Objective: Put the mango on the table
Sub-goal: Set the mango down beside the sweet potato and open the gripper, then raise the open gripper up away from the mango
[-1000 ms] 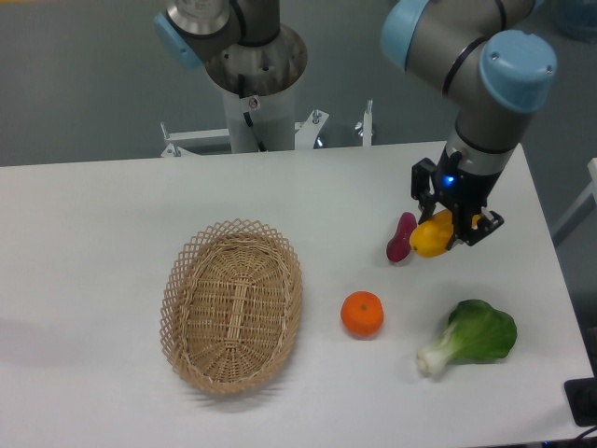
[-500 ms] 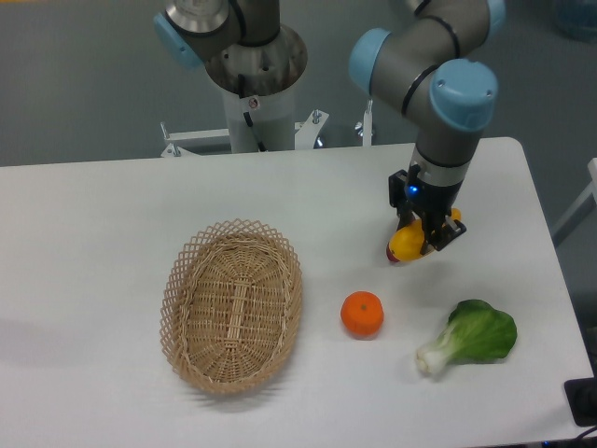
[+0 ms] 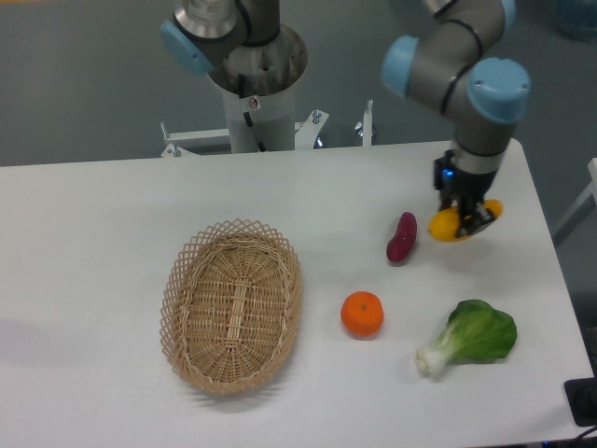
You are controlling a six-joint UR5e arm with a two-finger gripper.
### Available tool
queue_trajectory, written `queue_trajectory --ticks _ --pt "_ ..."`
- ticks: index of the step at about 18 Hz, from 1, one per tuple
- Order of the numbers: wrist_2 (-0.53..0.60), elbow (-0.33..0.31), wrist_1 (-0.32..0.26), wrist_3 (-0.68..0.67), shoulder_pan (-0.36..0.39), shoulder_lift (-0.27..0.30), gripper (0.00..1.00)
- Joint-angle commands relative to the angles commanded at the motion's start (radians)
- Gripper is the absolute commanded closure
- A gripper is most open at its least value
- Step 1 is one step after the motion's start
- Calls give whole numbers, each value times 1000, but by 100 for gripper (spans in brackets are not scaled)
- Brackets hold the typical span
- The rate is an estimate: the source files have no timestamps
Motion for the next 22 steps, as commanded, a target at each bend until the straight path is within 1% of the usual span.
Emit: queue_trajectory --ticks 2,7,11,13,14,16,17,20,22 --pt "0 -6 14 -1 2 -17 55" --pt "3 -46 15 -15 12 -20 55" --pt "2 -61 15 -32 11 -19 54" --pt "2 -61 15 -34 11 -19 47" --pt "2 -61 15 -34 11 -19 39" --pt "0 -58 15 -31 11 -17 5" --pt "0 -54 15 -34 11 -15 0" --pt "-5 -40 14 -38 11 -8 0" --pt "-5 -8 2 -78 2 1 0"
